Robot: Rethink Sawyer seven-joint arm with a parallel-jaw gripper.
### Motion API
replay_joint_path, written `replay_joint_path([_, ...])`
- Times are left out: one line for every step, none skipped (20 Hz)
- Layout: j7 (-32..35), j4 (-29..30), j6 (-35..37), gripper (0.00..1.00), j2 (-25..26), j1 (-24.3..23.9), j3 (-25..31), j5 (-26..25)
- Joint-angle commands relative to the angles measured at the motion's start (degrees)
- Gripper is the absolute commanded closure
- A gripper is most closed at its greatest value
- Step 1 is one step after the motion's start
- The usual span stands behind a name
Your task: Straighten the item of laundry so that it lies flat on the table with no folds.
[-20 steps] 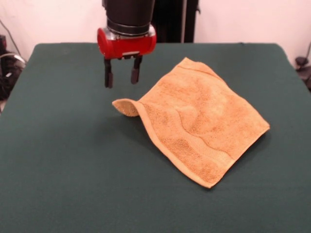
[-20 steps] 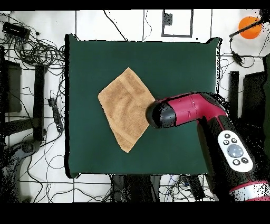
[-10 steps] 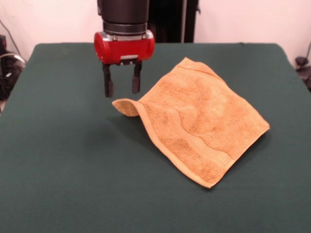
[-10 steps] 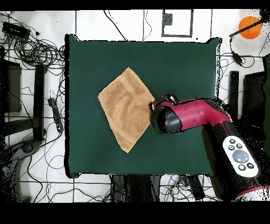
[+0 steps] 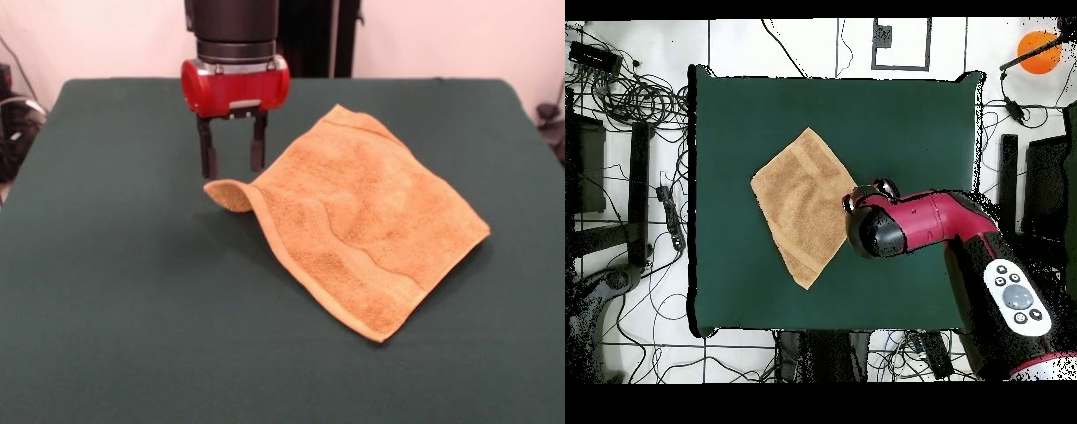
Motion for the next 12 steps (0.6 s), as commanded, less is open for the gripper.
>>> replay_joint_path([-8.4, 2.1, 9.7, 0.00, 2.3, 3.4, 2.4, 0.5])
replay_joint_path([-9.1, 1.6, 10.7, 0.00, 2.6, 3.4, 2.6, 0.8])
replay_joint_path([-9.5, 1.3, 11.2, 0.00, 2.9, 3.1, 2.9, 1.2])
replay_joint_path([-9.9, 1.1, 11.7, 0.00, 3.1, 2.8, 3.2, 1.6])
replay_joint_path([-9.5, 1.0, 11.8, 0.00, 3.3, 2.4, 3.5, 2.2])
replay_joint_path([-9.3, 0.3, 12.0, 0.00, 3.5, 2.6, 3.5, 2.2])
replay_joint_path([-9.2, -0.2, 12.0, 0.00, 3.8, 2.5, 3.9, 2.4])
replay_joint_path([-9.4, -1.0, 12.7, 0.00, 4.4, 2.2, 4.7, 3.5])
replay_joint_path([-10.1, -1.6, 13.6, 0.00, 4.9, 2.0, 5.4, 4.2])
replay_joint_path([-9.8, -2.2, 14.3, 0.00, 4.9, 2.2, 5.4, 4.6])
replay_joint_path([-9.5, -2.9, 14.9, 0.00, 4.9, 2.5, 5.3, 5.0])
replay_joint_path([-9.1, -3.2, 15.1, 0.00, 4.8, 2.9, 5.3, 5.1])
